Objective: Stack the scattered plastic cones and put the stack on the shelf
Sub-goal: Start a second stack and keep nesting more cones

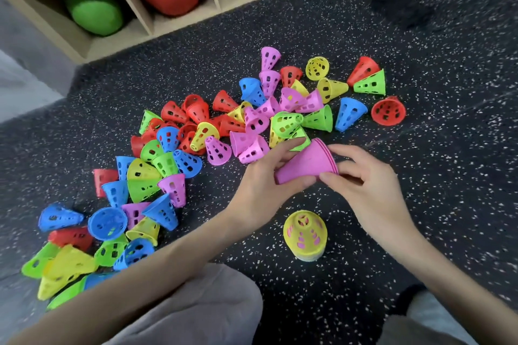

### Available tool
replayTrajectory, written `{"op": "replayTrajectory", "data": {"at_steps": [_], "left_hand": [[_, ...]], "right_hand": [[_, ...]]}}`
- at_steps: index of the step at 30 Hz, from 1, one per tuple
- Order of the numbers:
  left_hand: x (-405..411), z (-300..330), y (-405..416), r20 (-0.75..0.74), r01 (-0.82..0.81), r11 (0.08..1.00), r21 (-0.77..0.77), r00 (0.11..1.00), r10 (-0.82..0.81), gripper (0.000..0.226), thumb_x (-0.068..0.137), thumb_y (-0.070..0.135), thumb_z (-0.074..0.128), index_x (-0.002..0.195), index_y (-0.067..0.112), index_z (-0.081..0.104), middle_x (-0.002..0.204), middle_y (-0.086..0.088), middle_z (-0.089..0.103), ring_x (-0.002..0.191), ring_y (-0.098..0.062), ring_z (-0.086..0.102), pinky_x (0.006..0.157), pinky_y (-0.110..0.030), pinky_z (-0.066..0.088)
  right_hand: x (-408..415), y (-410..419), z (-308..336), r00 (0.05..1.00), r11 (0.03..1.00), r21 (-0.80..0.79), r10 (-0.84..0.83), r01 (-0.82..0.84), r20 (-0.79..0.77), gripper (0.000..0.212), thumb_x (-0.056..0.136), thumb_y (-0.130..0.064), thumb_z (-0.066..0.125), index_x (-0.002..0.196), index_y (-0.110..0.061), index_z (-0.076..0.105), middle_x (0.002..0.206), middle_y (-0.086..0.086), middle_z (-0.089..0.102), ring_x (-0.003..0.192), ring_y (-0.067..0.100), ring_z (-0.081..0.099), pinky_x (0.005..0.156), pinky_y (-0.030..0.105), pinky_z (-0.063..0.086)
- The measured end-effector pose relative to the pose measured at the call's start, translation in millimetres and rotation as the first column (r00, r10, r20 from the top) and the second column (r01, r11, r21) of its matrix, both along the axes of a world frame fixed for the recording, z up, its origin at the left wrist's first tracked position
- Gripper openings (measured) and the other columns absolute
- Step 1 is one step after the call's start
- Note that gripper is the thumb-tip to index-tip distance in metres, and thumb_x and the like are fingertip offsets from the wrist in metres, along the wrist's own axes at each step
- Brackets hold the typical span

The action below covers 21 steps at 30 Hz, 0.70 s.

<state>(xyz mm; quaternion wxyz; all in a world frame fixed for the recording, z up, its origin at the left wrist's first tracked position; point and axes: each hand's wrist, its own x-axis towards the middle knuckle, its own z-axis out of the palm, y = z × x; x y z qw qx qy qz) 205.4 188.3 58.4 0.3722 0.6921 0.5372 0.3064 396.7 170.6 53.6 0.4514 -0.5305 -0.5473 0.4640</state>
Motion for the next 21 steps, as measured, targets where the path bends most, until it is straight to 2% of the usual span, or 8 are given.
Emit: {"op": "replayTrajectory", "data": {"at_steps": [2,4,8,10,13,16,18,21], "left_hand": [[-9.1,-2.9,8.6,-0.017,0.006,0.999,-0.032,1.0,-0.007,0.046,0.098,0.032,0.068,0.142,0.033,0.054,0.124,0.011,0.068,0.113,0.002,0.063,0.097,-0.022,0.052],[-24.9,-10.0,24.4,-0.118,-0.011,1.0,-0.019,0.993,0.008,0.04,0.104,0.032,0.059,0.143,0.029,0.053,0.127,0.009,0.068,0.114,0.002,0.062,0.098,-0.022,0.051],[-64.8,-33.1,62.5,-0.433,-0.005,0.999,-0.039,0.901,-0.012,0.053,0.103,0.036,0.059,0.152,0.025,0.043,0.148,-0.001,0.054,0.129,-0.021,0.057,0.104,-0.037,0.05],[-77.8,-43.8,76.3,-0.511,0.007,0.998,-0.068,0.859,-0.041,0.06,0.102,0.033,0.061,0.156,0.022,0.038,0.155,-0.005,0.046,0.136,-0.027,0.05,0.111,-0.043,0.045],[-82.4,-56.4,90.6,-0.527,0.014,0.993,-0.114,0.847,-0.072,0.072,0.099,0.026,0.067,0.16,0.019,0.03,0.16,-0.008,0.039,0.143,-0.027,0.042,0.117,-0.043,0.038],[-80.2,-70.6,97.7,-0.518,0.015,0.979,-0.202,0.847,-0.12,0.086,0.095,0.025,0.072,0.163,0.022,0.019,0.163,-0.011,0.034,0.147,-0.028,0.038,0.119,-0.043,0.035],[-77.1,-78.6,99.9,-0.53,0.008,0.976,-0.217,0.839,-0.125,0.092,0.092,0.023,0.075,0.163,0.023,0.016,0.161,-0.015,0.035,0.145,-0.03,0.041,0.117,-0.041,0.036],[-71.3,-84.4,103.5,-0.578,-0.033,0.988,-0.152,0.814,-0.062,0.091,0.091,0.019,0.077,0.162,0.017,0.02,0.148,-0.017,0.039,0.133,-0.032,0.047,0.114,-0.042,0.042]], "right_hand": [[0.8,-1.2,-2.6,0.999,0.999,-0.005,-0.042,0.042,-0.009,0.038,0.089,-0.005,0.072,0.119,-0.027,0.067,0.088,-0.012,0.077,0.085,0.003,0.072,0.074,0.01,0.049],[3.4,-2.2,-3.4,0.997,0.997,-0.023,-0.073,0.073,-0.008,0.037,0.091,-0.005,0.07,0.119,-0.03,0.067,0.089,-0.013,0.077,0.084,0.002,0.072,0.074,0.011,0.05],[9.4,-5.4,-3.5,0.993,0.991,-0.049,-0.121,0.122,0.01,0.039,0.093,-0.006,0.067,0.122,-0.032,0.065,0.092,-0.014,0.077,0.086,-0.003,0.071,0.074,0.009,0.049],[11.3,-8.2,-4.8,0.992,0.99,-0.068,-0.124,0.125,0.02,0.04,0.093,-0.007,0.067,0.118,-0.038,0.064,0.09,-0.022,0.076,0.086,-0.005,0.07,0.073,0.009,0.049],[14.7,-12.7,-8.5,0.993,0.989,-0.085,-0.116,0.119,0.035,0.039,0.093,-0.007,0.067,0.117,-0.038,0.062,0.087,-0.032,0.072,0.087,-0.01,0.067,0.072,0.003,0.047],[16.5,-14.6,-11.5,0.989,0.986,-0.091,-0.139,0.142,0.04,0.04,0.092,-0.005,0.067,0.117,-0.036,0.063,0.086,-0.03,0.073,0.089,-0.012,0.067,0.073,0.006,0.049],[16.8,-14.6,-13.2,0.988,0.983,-0.103,-0.149,0.152,0.038,0.041,0.092,-0.004,0.067,0.117,-0.036,0.064,0.087,-0.028,0.073,0.09,-0.012,0.067,0.074,0.006,0.048],[17.7,-15.3,-15.9,0.989,0.981,-0.124,-0.146,0.149,0.034,0.041,0.093,-0.004,0.067,0.115,-0.038,0.064,0.089,-0.023,0.074,0.09,-0.011,0.067,0.072,0.002,0.044]]}}
